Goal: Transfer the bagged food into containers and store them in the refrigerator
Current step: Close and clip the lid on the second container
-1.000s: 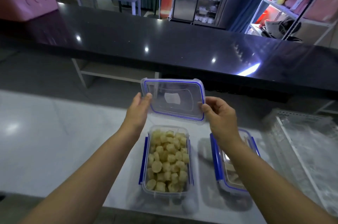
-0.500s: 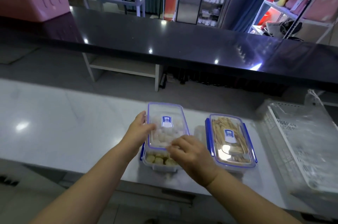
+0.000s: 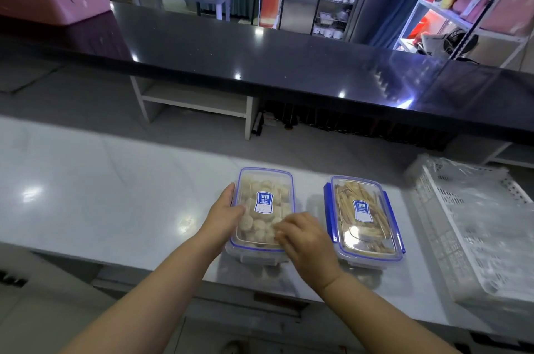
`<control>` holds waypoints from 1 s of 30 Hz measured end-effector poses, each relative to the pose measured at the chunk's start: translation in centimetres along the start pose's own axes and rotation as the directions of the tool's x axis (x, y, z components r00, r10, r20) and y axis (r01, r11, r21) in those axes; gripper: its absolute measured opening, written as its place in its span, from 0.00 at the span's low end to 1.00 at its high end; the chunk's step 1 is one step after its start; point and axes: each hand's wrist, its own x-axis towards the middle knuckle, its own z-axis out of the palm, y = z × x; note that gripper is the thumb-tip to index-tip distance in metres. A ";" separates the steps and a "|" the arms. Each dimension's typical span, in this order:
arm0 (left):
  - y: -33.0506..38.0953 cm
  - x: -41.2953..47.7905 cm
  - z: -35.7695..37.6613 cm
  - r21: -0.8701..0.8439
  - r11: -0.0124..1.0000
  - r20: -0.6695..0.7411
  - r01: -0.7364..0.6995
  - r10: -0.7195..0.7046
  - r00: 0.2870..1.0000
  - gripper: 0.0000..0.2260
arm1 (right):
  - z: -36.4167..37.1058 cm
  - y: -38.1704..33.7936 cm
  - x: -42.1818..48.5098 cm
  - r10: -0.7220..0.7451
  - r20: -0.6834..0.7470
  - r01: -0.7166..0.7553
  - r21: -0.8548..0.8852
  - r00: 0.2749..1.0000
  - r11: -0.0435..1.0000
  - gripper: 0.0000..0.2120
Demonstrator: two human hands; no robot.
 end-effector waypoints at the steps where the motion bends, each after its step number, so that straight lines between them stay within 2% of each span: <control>1: 0.0 0.0 0.0 0.006 1.000 0.000 0.002 -0.002 1.000 0.23 | 0.0 0.4 0.2 0.150 -0.007 -0.149 0.045 0.989 0.988 0.08; 3: 0.1 0.1 0.1 0.019 1.000 -0.004 0.002 -0.002 1.000 0.22 | 0.4 1.5 0.9 0.414 0.048 -0.416 0.124 0.909 0.901 0.11; 4: 0.2 0.0 0.2 0.024 1.000 -0.008 0.001 -0.001 1.000 0.22 | 0.7 1.9 1.2 0.497 0.097 -0.506 0.153 0.862 0.849 0.13; 8: 0.1 0.1 0.1 0.043 0.999 -0.011 0.008 -0.007 1.000 0.19 | 1.3 2.3 2.4 0.637 0.268 -0.691 0.286 0.723 0.664 0.18; 10: 0.1 0.0 0.0 0.055 0.998 -0.016 0.015 -0.014 1.000 0.18 | 1.4 2.2 2.4 0.657 0.285 -0.714 0.335 0.698 0.614 0.18; 19: -0.4 -0.2 -0.2 0.060 0.998 -0.026 0.037 -0.036 0.999 0.19 | 1.7 2.4 1.7 0.667 0.278 -0.715 0.395 0.692 0.577 0.18; 23: 0.2 0.1 -0.5 0.064 0.997 -0.001 0.033 -0.033 0.999 0.18 | 1.8 2.6 2.3 0.692 0.306 -0.742 0.441 0.653 0.505 0.17; 25: 0.4 0.4 -0.7 0.061 0.997 -0.004 0.056 -0.056 0.998 0.19 | 2.0 2.6 2.7 0.707 0.339 -0.761 0.477 0.621 0.440 0.17; 27: 0.4 0.5 -0.8 0.060 0.993 -0.035 0.107 -0.105 0.994 0.17 | 2.0 2.5 3.0 0.718 0.402 -0.787 0.522 0.568 0.330 0.17; 30: -0.1 0.4 -1.1 0.068 0.982 -0.086 0.179 -0.173 0.981 0.21 | 2.1 2.5 2.9 0.745 0.471 -0.844 0.485 0.472 0.228 0.26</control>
